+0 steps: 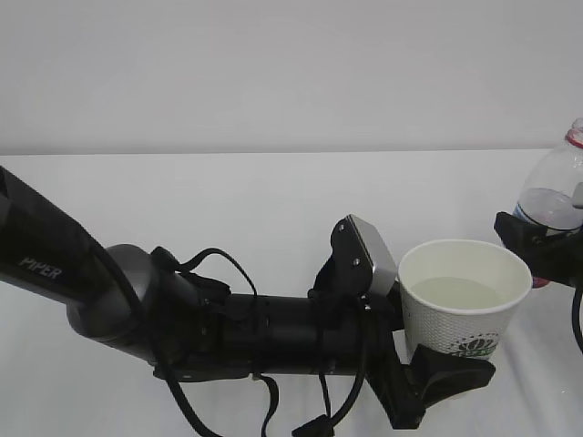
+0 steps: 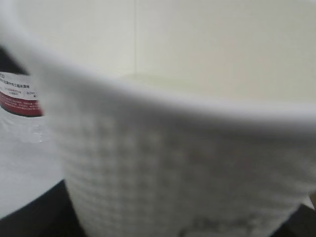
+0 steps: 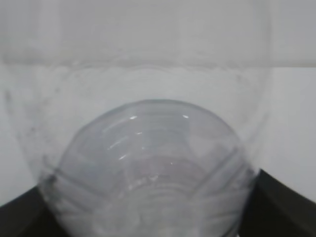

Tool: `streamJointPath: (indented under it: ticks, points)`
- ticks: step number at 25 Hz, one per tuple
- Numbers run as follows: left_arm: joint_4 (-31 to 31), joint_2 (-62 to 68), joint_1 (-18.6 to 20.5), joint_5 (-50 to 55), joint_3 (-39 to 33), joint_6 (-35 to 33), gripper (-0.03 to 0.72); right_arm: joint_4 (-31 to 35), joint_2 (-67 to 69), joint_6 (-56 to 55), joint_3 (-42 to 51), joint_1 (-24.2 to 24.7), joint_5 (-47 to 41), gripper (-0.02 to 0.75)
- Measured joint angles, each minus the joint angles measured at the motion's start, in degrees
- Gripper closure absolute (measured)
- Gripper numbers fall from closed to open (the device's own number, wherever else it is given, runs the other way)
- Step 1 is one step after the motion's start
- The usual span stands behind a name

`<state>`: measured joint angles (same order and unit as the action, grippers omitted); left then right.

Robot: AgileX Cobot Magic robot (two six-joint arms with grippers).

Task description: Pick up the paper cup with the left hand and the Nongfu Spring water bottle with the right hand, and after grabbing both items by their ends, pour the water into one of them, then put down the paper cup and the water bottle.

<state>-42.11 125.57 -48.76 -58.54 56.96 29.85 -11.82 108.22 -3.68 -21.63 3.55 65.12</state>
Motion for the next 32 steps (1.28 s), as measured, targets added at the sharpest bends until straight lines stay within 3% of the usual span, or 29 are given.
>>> streamJointPath:
  ticks: [11, 32]
  points:
    - [0.00, 0.00, 0.00, 0.00, 0.00, 0.00, 0.146, -0.49, 0.00, 0.00, 1.06, 0.00, 0.14, 0.111]
    - [0.00, 0.00, 0.00, 1.26, 0.00, 0.00, 0.146, -0.49, -5.93, -0.12, 14.32, 0.00, 0.49, 0.111]
